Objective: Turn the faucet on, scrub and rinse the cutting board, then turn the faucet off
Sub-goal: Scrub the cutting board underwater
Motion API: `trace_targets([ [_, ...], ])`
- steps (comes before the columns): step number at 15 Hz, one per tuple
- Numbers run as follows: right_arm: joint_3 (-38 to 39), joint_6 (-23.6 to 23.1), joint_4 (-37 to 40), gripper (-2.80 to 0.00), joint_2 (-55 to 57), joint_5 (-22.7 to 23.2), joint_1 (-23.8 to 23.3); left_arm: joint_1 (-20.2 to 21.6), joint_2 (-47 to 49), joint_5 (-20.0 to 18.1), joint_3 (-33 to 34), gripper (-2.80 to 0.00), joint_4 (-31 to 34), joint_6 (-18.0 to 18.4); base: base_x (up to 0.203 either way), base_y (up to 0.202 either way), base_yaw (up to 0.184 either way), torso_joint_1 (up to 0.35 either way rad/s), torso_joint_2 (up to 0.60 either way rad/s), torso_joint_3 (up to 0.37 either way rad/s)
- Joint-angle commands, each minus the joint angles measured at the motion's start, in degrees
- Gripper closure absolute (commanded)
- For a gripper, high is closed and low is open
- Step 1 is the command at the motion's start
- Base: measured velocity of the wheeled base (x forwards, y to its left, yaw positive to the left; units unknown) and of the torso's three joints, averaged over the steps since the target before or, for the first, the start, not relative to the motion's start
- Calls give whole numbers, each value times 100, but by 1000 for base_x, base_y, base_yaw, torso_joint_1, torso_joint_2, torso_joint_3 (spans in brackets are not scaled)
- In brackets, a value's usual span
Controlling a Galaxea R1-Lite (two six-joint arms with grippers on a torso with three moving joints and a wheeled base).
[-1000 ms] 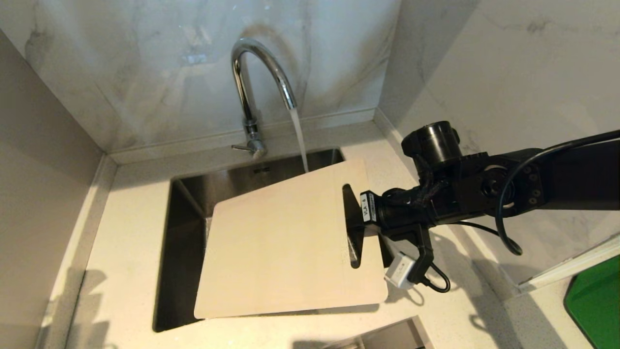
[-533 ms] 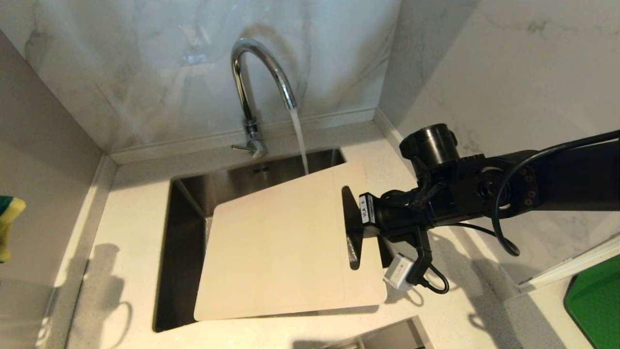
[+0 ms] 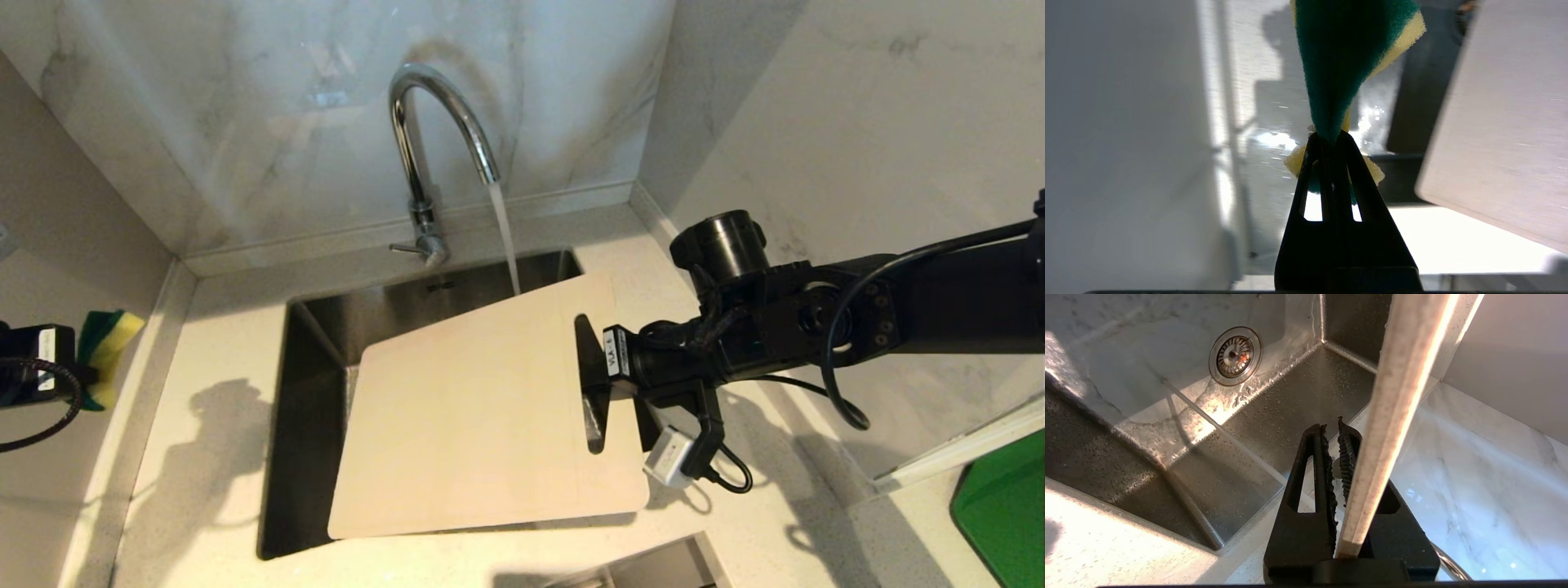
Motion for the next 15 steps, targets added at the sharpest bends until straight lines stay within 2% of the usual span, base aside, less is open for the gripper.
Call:
trace_targets([
  [1, -9, -90, 10, 0, 5, 22, 24, -683, 321, 12, -367, 0, 261, -587, 0, 0, 0, 0, 0, 0],
  [5, -44, -90, 10, 0, -17, 22, 105, -1597, 945, 3, -1204, 0, 673, -1672, 0, 0, 0, 0, 0, 0],
  [7, -44, -17, 10, 0, -23, 22, 165, -2038, 1212, -182, -1656, 0, 725, -2069, 0, 0, 0, 0, 0, 0],
  [10, -18, -10, 10, 0, -83, 22, 201, -2552, 1588, -463, -2111, 0, 725, -2382, 0, 0, 0, 0, 0, 0],
  [13, -11, 100, 10, 0, -100, 14, 427, -2762, 2123, -520, -2648, 0, 710, -2578, 0, 0, 0, 0, 0, 0],
  [15, 0, 104, 10, 0, -100, 13, 523, -2823, 2447, -745, -3022, 0, 707, -2662, 0, 0, 0, 0, 0, 0],
])
